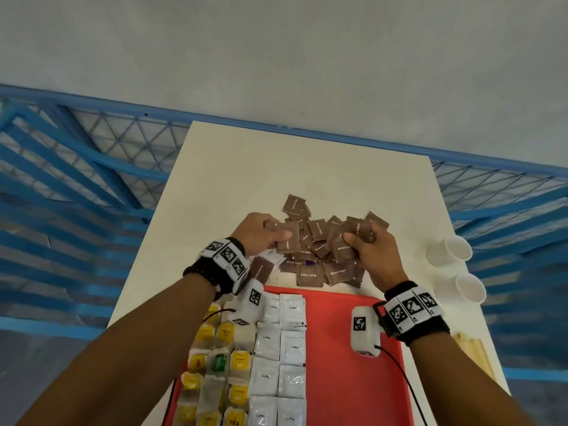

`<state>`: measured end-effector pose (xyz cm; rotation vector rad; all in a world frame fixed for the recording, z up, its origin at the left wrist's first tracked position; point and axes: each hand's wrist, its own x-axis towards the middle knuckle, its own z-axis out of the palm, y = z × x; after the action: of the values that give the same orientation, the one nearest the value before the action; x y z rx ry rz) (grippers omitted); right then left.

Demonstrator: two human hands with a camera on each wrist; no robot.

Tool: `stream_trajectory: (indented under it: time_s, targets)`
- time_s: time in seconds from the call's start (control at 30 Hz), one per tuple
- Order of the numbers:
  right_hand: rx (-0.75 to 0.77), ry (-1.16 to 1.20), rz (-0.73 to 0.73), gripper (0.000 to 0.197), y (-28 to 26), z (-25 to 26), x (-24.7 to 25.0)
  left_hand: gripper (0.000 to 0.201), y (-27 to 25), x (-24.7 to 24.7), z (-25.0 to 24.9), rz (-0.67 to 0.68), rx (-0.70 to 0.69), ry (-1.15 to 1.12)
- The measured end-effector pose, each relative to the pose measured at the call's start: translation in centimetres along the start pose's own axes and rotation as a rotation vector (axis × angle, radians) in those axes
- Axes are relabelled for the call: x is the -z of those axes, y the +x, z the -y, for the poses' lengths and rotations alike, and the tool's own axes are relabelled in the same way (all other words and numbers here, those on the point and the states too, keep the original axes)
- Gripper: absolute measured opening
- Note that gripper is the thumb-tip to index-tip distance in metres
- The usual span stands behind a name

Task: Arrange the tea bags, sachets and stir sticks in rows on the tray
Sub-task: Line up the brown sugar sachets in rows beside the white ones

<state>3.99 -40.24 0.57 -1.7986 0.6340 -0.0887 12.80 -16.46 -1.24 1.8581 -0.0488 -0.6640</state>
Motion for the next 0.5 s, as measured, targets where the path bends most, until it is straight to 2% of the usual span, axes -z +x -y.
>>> stream_trajectory:
  time_s: [0.1,0.13,0.23,0.33,0.43,0.5]
  targets:
    - [0.003,0.172,0.124,0.022,-2.7,2.4,-0.3,0.009,-2.4,0.5,-1.6,0.102,0.100,-0.451]
    - [-0.002,0.222,0.172,0.021,-3.9,3.3,-0.6,0.012,-3.4,0.4,-2.0,0.135,0.135,-0.555]
    - [-0.039,0.346,0.334,0.022,-7.6,5.1,-1.7,0.012,-6.5,-0.4,-2.4,0.227,0.200,-0.665]
    - [0.056,0.175,0.402,0.029,-11.0,5.2,-2.8,0.022,-10.1,-1.6,-1.5,0.305,0.223,-0.753]
    - [0.088,-0.127,0.488,0.035,-14.0,3.9,-3.6,0.033,-14.0,-2.8,0.5,0.421,0.287,-1.013]
    - [0.105,-0.273,0.570,0.039,-15.9,2.5,-4.0,0.033,-16.3,-3.4,2.3,0.413,0.343,-1.153]
